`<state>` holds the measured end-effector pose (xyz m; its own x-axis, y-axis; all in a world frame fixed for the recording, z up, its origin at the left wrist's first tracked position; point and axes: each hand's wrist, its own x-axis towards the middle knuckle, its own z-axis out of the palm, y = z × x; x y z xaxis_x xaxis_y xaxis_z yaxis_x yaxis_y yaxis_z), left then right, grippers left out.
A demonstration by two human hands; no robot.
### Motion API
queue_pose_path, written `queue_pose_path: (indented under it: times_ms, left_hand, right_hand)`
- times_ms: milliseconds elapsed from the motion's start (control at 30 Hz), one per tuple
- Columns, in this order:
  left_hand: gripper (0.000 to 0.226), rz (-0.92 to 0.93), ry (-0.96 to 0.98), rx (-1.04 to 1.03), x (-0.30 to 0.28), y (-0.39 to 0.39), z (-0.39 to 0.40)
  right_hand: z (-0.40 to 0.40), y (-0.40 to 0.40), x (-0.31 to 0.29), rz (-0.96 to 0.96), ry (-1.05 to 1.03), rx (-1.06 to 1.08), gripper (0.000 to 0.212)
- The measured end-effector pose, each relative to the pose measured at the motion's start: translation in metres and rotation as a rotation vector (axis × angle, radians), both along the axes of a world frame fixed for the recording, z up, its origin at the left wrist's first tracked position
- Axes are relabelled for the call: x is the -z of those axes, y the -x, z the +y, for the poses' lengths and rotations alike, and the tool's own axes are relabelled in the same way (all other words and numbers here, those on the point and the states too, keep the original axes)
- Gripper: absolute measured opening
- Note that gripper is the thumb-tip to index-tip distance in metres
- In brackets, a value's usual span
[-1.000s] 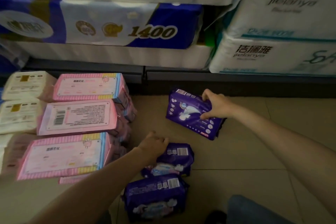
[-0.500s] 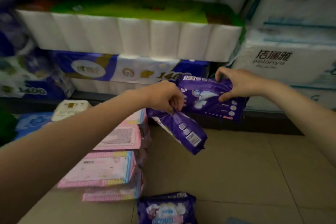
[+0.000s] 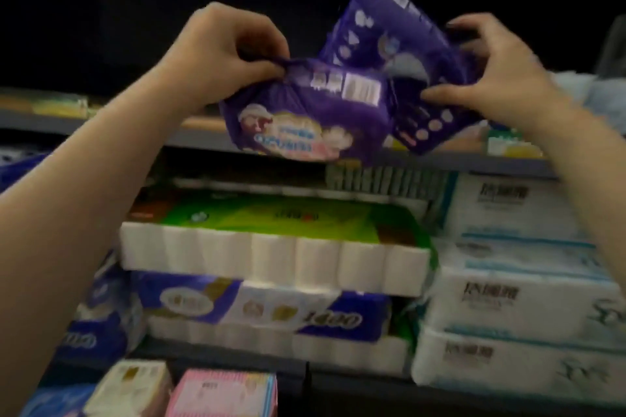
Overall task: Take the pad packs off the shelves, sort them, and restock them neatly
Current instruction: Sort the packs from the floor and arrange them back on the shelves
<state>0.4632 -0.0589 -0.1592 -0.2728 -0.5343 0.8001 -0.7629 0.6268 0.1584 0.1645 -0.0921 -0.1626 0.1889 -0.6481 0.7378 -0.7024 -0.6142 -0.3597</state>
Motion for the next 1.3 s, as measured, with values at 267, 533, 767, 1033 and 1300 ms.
queue_pose_path:
  times_ms: [267,533,767,1033,1300]
  left_hand:
    - [0.018,-0.077,0.527,-0.293,0.019,0.018,-0.053]
    - [0.047,-0.278,0.168,-0.232,0.060,-0.004,-0.079]
    - [0.107,-0.337,-0.390,-0.535,0.002,0.010,-0.091]
    - [0.087,-0.152,-0.214,-0.597,-0.034,-0.036,-0.078]
    - [0.087,-0.141,-0.166,-0.672,-0.031,-0.040,-0.091]
  right_hand:
    - [-0.046,-0.019,-0.027,0.091,0.371,0.396,0.069]
    - [-0.076,-0.037,-0.006,0.268,0.330,0.392,0.070]
    - [-0.089,-0.045,-0.013,0.291,0.351,0.382,0.069]
    - [-0.114,-0.080,-0.043,0.289,0.396,0.316,0.075]
    - [-0.180,-0.069,-0.009,0.984,-0.189,0.369,0.066]
